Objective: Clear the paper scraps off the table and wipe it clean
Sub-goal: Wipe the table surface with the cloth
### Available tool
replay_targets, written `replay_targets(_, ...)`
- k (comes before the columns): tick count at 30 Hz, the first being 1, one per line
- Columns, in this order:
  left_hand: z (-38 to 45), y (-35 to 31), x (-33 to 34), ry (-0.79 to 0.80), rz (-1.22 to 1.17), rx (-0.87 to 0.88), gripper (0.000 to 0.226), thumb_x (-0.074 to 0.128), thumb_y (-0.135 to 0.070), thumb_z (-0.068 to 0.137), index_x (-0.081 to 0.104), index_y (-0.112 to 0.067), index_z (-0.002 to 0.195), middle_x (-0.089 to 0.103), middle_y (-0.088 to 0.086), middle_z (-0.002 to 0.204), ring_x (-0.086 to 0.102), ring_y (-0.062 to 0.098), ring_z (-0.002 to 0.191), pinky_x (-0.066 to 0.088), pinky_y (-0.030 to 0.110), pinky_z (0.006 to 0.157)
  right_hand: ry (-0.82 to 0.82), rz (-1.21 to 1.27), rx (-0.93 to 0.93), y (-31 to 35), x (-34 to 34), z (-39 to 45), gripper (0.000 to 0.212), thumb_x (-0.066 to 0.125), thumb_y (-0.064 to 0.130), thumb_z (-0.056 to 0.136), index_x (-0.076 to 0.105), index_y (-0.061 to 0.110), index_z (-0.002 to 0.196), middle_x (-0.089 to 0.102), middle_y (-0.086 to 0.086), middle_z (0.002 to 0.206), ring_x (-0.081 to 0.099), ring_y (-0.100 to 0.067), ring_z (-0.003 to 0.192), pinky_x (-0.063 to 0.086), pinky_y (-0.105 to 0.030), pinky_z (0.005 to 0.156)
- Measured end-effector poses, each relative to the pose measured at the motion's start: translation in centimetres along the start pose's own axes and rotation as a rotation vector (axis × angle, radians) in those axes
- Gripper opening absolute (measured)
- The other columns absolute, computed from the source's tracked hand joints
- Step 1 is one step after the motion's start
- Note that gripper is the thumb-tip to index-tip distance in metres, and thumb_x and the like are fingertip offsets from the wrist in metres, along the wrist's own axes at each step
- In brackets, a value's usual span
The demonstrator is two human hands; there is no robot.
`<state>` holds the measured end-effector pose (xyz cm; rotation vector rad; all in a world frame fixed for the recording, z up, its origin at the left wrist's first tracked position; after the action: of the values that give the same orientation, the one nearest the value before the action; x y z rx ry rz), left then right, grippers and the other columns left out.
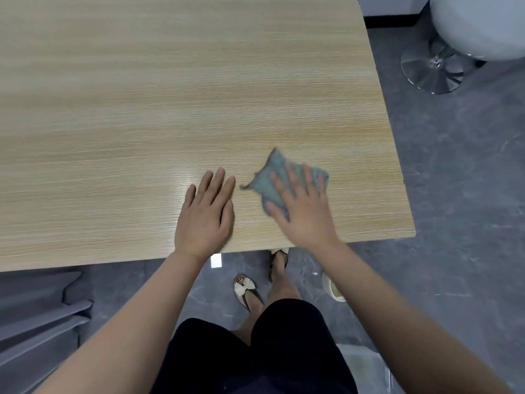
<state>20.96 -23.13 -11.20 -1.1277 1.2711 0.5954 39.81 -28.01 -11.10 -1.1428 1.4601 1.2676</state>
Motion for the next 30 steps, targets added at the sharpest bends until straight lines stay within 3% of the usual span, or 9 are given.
replay_targets(3, 0.0, 0.0, -0.1, -0.001, 0.004, 0.009, 0.055, 0.013, -0.038, 0.095, 0.022, -0.026, 0.148, 0.007, -0.011, 0.155, -0.001, 0.007, 0.143, -0.001, 0.033, 0.116, 0.028, 0.002, -0.15, 2.8, 1.1, -4.1, 0.059, 0.023, 0.057, 0.096, 0.024, 0.03, 0.147, 0.015, -0.001, 0.156, 0.005, -0.027, 0.145, 0.001, -0.05, 0.116)
replay_targets(7, 0.0, 0.0, -0.1, -0.003, 0.014, 0.02, 0.055, 0.013, -0.038, 0.095, 0.021, -0.026, 0.148, 0.007, -0.011, 0.154, -0.001, 0.008, 0.143, 0.0, 0.034, 0.116, 0.081, -0.062, -0.275, 1.5, 1.0, -3.7, 0.06, 0.017, 0.064, 0.093, 0.013, 0.039, 0.148, 0.006, 0.005, 0.158, 0.0, -0.022, 0.145, -0.005, -0.046, 0.116)
replay_targets(10, 0.0, 0.0, -0.1, -0.001, 0.007, 0.004, 0.055, 0.013, -0.038, 0.095, 0.021, -0.027, 0.148, 0.005, -0.012, 0.154, -0.003, 0.006, 0.143, -0.004, 0.032, 0.116, 0.089, -0.032, -0.166, -0.7, -0.1, 0.3, 0.062, 0.01, 0.067, 0.09, 0.004, 0.042, 0.147, -0.006, 0.01, 0.156, -0.008, -0.019, 0.145, -0.016, -0.04, 0.114)
replay_targets(16, 0.0, 0.1, -0.1, 0.0, 0.004, 0.007, 0.054, 0.015, -0.038, 0.095, 0.021, -0.027, 0.148, 0.005, -0.013, 0.153, -0.003, 0.005, 0.142, -0.007, 0.028, 0.115, 0.043, -0.014, 0.116, -4.5, -1.7, 8.9, 0.064, 0.017, 0.064, 0.093, 0.007, 0.036, 0.149, -0.003, 0.005, 0.159, -0.009, -0.021, 0.145, -0.014, -0.042, 0.114)
replay_targets(19, 0.0, 0.2, -0.1, 0.005, -0.011, 0.003, 0.055, 0.015, -0.038, 0.094, 0.022, -0.028, 0.148, 0.005, -0.014, 0.152, -0.004, 0.003, 0.141, -0.006, 0.028, 0.114, 0.022, -0.03, 0.172, -4.1, -1.7, 9.4, 0.063, 0.016, 0.06, 0.095, 0.005, 0.032, 0.15, -0.004, 0.001, 0.159, -0.01, -0.025, 0.145, -0.015, -0.042, 0.113)
replay_targets(23, 0.2, 0.1, -0.1, 0.009, -0.037, -0.007, 0.055, 0.017, -0.037, 0.094, 0.026, -0.027, 0.147, 0.008, -0.013, 0.153, 0.001, 0.007, 0.143, -0.002, 0.032, 0.115, 0.005, -0.013, -0.015, 0.0, -0.4, 4.3, 0.061, 0.022, 0.056, 0.097, 0.013, 0.029, 0.15, 0.004, -0.001, 0.159, -0.003, -0.026, 0.145, -0.011, -0.044, 0.115)
replay_targets(26, 0.3, 0.2, -0.3, 0.024, -0.033, 0.003, 0.061, 0.021, -0.035, 0.088, 0.022, -0.027, 0.148, 0.006, -0.013, 0.153, -0.003, 0.004, 0.142, -0.009, 0.026, 0.113, 0.03, -0.002, -0.172, 3.2, 0.7, -0.4, 0.059, 0.024, 0.057, 0.096, 0.02, 0.03, 0.149, 0.01, 0.0, 0.158, 0.0, -0.025, 0.145, -0.005, -0.047, 0.116)
replay_targets(30, 0.4, 0.3, -0.6, 0.043, -0.04, 0.061, 0.075, 0.031, -0.027, 0.075, 0.015, -0.024, 0.149, 0.006, -0.011, 0.154, -0.005, 0.004, 0.141, -0.008, 0.029, 0.113, 0.045, -0.035, -0.254, 3.5, 1.1, -1.8, 0.058, 0.023, 0.059, 0.095, 0.024, 0.033, 0.147, 0.016, 0.002, 0.156, 0.006, -0.023, 0.145, 0.001, -0.046, 0.117)
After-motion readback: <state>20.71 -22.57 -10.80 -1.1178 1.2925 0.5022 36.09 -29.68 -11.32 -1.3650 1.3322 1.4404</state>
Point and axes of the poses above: each hand's wrist, its own z-axis towards the middle knuckle, its own x-axis out of the palm, y = z × x, the point moved 3 cm from there along z, towards the middle knuckle
